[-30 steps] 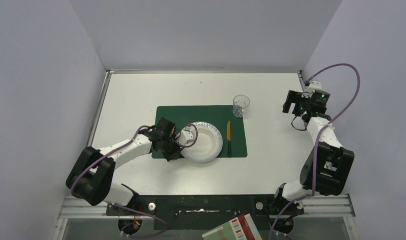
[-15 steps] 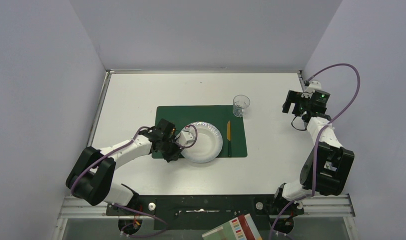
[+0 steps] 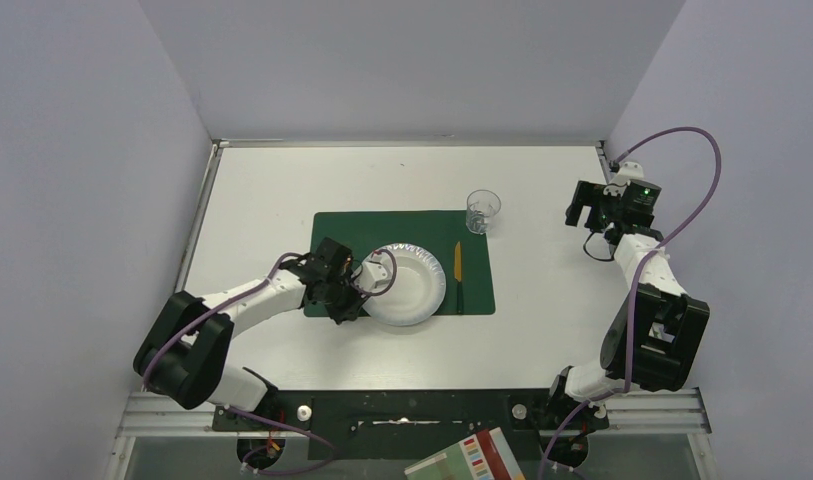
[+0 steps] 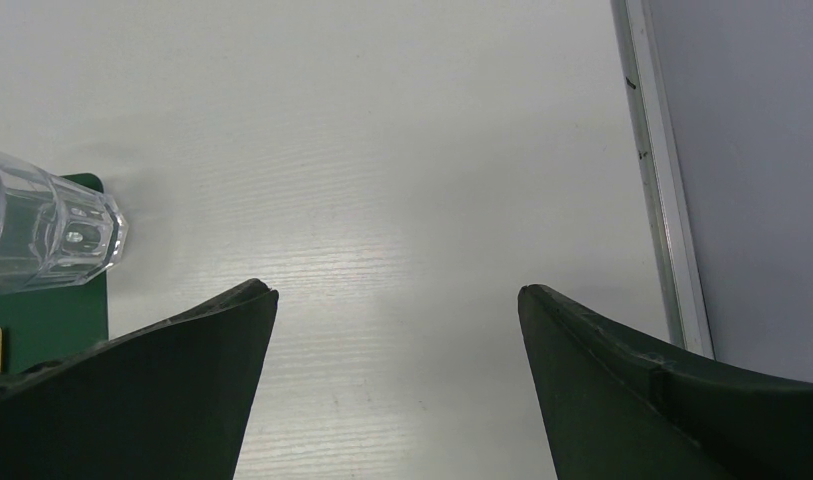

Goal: Set the dinner table for one person
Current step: Adjust the fork on the napkin.

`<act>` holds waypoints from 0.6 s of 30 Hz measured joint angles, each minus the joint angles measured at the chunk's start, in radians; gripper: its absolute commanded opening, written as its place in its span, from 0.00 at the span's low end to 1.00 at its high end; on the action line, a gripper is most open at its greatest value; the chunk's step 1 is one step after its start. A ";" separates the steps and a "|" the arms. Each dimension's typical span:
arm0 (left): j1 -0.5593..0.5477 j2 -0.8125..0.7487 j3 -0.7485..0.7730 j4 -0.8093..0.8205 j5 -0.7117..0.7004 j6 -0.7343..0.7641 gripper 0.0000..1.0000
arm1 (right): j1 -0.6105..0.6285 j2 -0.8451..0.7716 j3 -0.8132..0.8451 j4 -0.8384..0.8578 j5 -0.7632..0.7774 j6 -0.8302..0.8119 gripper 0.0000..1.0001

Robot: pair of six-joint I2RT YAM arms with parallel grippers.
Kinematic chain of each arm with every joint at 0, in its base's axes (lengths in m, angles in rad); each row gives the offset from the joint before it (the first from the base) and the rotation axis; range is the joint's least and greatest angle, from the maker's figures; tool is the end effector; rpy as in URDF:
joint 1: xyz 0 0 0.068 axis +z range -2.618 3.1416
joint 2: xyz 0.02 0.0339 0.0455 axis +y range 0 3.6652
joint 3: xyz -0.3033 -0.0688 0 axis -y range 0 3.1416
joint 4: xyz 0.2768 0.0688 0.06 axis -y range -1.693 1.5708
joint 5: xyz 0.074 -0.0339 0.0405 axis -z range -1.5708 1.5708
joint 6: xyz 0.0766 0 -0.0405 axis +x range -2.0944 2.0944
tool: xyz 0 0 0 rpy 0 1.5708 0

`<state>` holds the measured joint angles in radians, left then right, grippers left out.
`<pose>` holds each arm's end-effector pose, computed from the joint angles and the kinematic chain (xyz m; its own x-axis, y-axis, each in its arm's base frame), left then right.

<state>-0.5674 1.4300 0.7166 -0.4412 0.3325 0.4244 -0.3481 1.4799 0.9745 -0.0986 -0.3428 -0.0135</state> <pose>0.2271 -0.1744 0.1441 -0.4479 0.7470 -0.4913 0.8820 0.4594 -0.1056 0.3698 -0.1068 0.2510 -0.5347 0.1805 -0.8256 0.0540 0.9822 0.1798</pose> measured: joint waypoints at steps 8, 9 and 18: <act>-0.009 0.031 0.000 0.007 -0.018 -0.021 0.00 | 0.000 0.000 0.000 0.000 -0.004 0.001 0.96; -0.011 0.031 0.000 0.007 -0.019 -0.021 0.00 | 0.000 0.000 0.000 0.000 -0.005 0.002 0.96; -0.014 0.031 0.000 0.008 -0.024 -0.025 0.00 | 0.000 0.000 0.000 0.000 -0.006 0.001 0.96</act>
<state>-0.5812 1.4609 0.7166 -0.4328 0.3084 0.3996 -0.3481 1.4799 0.9745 -0.0982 -0.3485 -0.0124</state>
